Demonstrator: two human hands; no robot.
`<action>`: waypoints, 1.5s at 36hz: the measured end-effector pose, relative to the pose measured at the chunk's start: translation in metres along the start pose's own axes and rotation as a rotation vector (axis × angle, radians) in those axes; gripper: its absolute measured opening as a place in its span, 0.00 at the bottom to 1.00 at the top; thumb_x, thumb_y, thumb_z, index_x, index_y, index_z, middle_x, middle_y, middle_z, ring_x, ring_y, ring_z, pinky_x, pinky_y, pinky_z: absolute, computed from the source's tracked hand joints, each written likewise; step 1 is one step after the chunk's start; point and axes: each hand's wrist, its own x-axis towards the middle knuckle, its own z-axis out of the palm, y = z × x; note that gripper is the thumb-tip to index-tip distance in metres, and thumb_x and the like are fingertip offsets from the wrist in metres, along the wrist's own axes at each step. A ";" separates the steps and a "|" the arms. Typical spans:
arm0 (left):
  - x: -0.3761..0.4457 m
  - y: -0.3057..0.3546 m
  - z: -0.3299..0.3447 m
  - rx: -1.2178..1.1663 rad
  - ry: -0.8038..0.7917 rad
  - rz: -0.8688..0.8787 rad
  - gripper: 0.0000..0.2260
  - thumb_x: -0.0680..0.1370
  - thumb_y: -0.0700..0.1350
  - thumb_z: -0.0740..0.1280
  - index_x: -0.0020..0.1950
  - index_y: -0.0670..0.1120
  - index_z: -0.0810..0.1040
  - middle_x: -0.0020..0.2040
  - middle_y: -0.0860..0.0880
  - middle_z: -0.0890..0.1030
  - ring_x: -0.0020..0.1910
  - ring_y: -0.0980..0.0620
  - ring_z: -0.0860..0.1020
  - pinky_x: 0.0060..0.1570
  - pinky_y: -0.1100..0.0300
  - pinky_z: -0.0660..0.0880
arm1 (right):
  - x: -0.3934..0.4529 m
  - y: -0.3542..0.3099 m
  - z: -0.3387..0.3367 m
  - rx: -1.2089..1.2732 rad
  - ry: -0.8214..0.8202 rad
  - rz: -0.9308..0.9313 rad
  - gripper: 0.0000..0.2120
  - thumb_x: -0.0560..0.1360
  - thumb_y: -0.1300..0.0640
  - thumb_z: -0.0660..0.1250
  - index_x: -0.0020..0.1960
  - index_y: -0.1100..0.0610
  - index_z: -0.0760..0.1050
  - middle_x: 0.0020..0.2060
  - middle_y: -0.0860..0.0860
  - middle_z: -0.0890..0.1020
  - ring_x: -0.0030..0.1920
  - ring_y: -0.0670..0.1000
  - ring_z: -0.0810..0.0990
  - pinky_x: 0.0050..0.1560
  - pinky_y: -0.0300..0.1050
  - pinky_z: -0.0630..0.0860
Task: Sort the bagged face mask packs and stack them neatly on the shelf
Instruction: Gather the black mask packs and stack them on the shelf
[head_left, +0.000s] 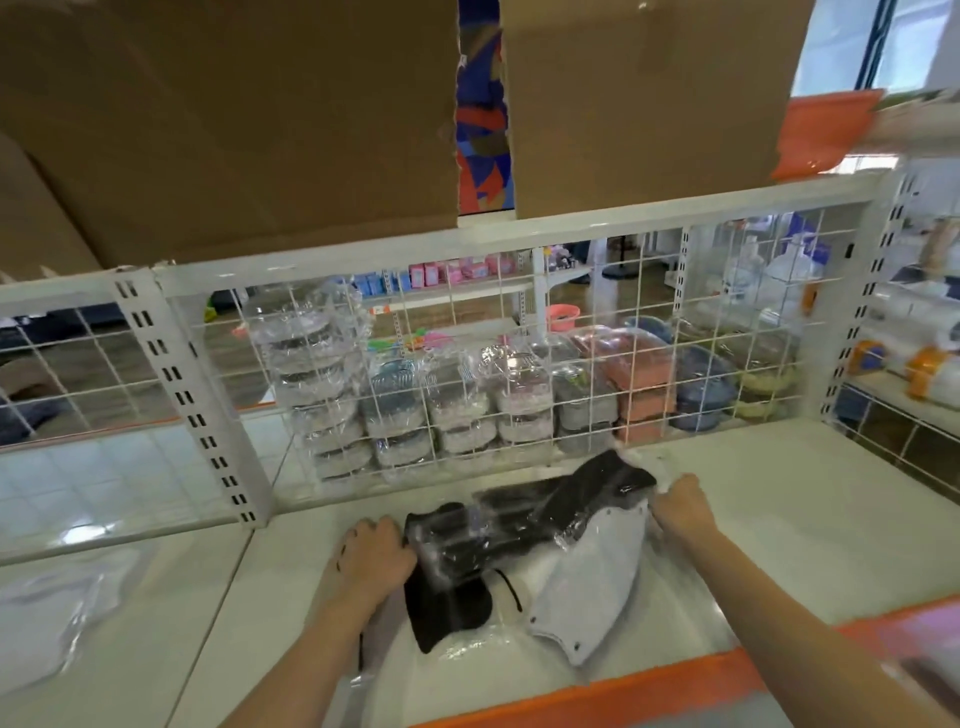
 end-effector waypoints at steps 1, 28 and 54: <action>0.001 0.004 0.001 0.007 0.041 0.032 0.16 0.79 0.50 0.56 0.63 0.45 0.71 0.62 0.41 0.73 0.61 0.42 0.71 0.60 0.53 0.68 | 0.000 0.003 0.000 -0.022 0.019 0.000 0.26 0.77 0.61 0.62 0.69 0.72 0.58 0.67 0.67 0.65 0.68 0.65 0.65 0.66 0.52 0.64; -0.007 0.144 0.039 0.004 -0.117 0.614 0.25 0.76 0.56 0.64 0.70 0.47 0.68 0.68 0.48 0.69 0.67 0.48 0.66 0.67 0.52 0.66 | -0.041 0.023 -0.011 -0.080 -0.554 -0.134 0.24 0.70 0.47 0.73 0.59 0.57 0.70 0.43 0.51 0.77 0.38 0.49 0.76 0.39 0.41 0.73; -0.032 0.096 0.043 0.300 -0.163 0.523 0.30 0.72 0.53 0.65 0.71 0.42 0.65 0.68 0.41 0.65 0.68 0.41 0.61 0.69 0.51 0.62 | -0.081 -0.004 0.059 -0.237 -0.460 -0.574 0.20 0.76 0.69 0.57 0.61 0.53 0.78 0.58 0.51 0.77 0.59 0.47 0.73 0.51 0.21 0.60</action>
